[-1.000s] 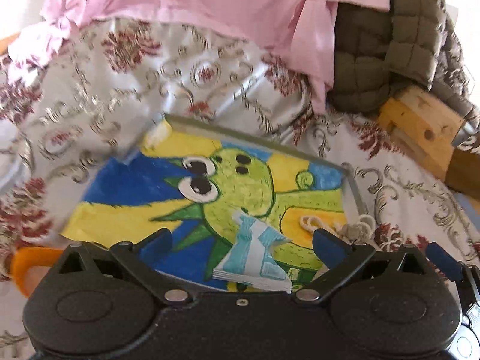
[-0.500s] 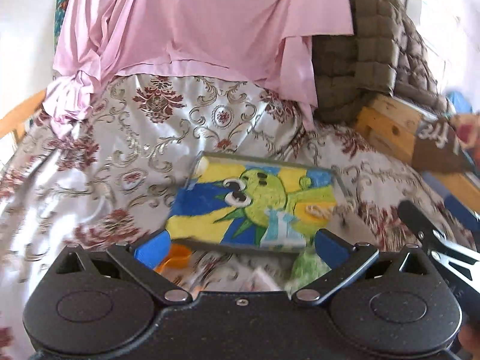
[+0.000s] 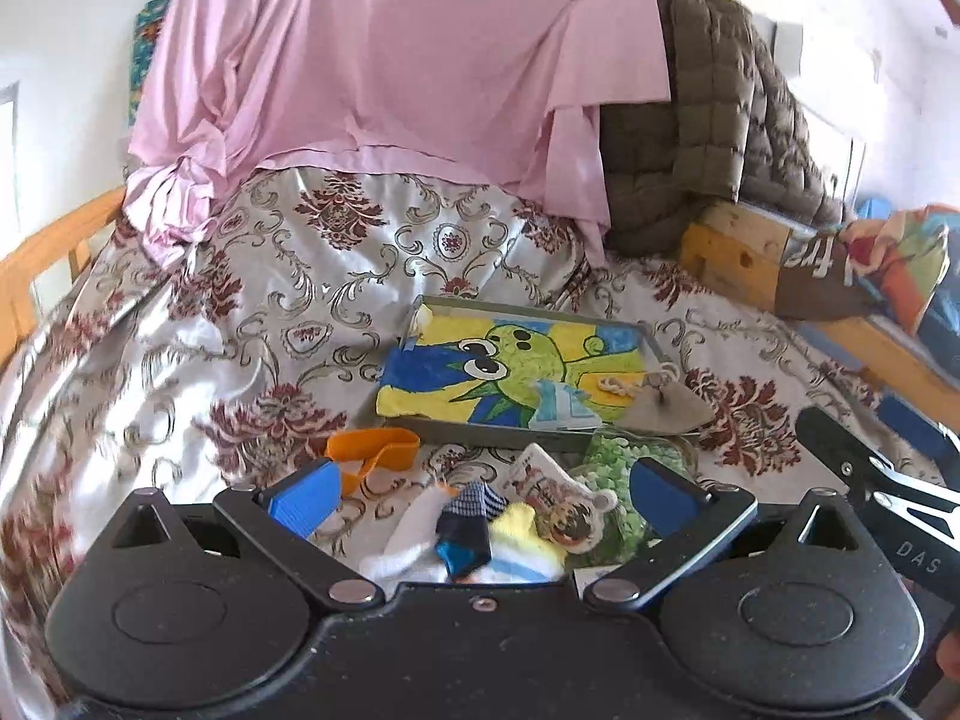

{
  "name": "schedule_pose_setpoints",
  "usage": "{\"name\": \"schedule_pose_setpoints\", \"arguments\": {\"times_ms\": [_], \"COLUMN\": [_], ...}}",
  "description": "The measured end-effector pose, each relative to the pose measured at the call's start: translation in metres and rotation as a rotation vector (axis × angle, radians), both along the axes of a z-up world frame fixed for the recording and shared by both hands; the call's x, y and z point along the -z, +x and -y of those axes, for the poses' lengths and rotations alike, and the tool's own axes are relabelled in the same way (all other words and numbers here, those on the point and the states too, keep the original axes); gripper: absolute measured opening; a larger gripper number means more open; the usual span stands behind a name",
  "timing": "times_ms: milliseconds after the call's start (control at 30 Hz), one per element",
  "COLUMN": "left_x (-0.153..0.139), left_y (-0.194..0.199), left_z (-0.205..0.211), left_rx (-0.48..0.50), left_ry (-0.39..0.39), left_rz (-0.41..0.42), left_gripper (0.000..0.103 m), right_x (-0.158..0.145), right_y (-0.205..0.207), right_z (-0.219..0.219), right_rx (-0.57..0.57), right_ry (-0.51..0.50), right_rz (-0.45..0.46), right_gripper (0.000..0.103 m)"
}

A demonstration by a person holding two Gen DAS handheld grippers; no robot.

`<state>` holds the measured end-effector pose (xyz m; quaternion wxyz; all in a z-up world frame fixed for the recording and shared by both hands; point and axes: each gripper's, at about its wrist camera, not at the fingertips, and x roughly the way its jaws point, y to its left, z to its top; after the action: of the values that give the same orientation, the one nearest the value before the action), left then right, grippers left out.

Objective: Organize soft objects
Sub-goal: 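Move both grippers back over the pile of soft items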

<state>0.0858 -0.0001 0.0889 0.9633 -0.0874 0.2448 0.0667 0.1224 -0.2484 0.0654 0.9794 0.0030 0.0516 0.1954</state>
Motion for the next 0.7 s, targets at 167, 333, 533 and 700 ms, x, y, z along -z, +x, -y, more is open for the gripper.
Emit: {"name": "schedule_pose_setpoints", "arguments": {"times_ms": [167,333,533,700], "left_x": [0.035,0.047,0.056,0.063], "left_y": [-0.027,-0.046,-0.061,-0.066], "left_z": [0.002,0.005,0.015,0.027], "left_rx": [0.015,0.085,0.168,0.26], "left_ry": [-0.033,0.006,0.051,0.107], "left_rz": [-0.006,0.004,-0.028,-0.077], "left_gripper": [0.102,0.102,0.102,0.102], "right_x": [0.016,0.031,0.046,0.053], "right_y": [-0.023,-0.046,-0.058,-0.057], "right_z": [0.005,0.008,0.0,-0.004], "right_rx": [0.02,0.005,-0.026,-0.014], "right_ry": [-0.042,-0.071,-0.128,-0.154], "right_rz": [-0.057,-0.102,-0.191,-0.234], "right_gripper": [0.103,0.103,0.103,0.103]}}
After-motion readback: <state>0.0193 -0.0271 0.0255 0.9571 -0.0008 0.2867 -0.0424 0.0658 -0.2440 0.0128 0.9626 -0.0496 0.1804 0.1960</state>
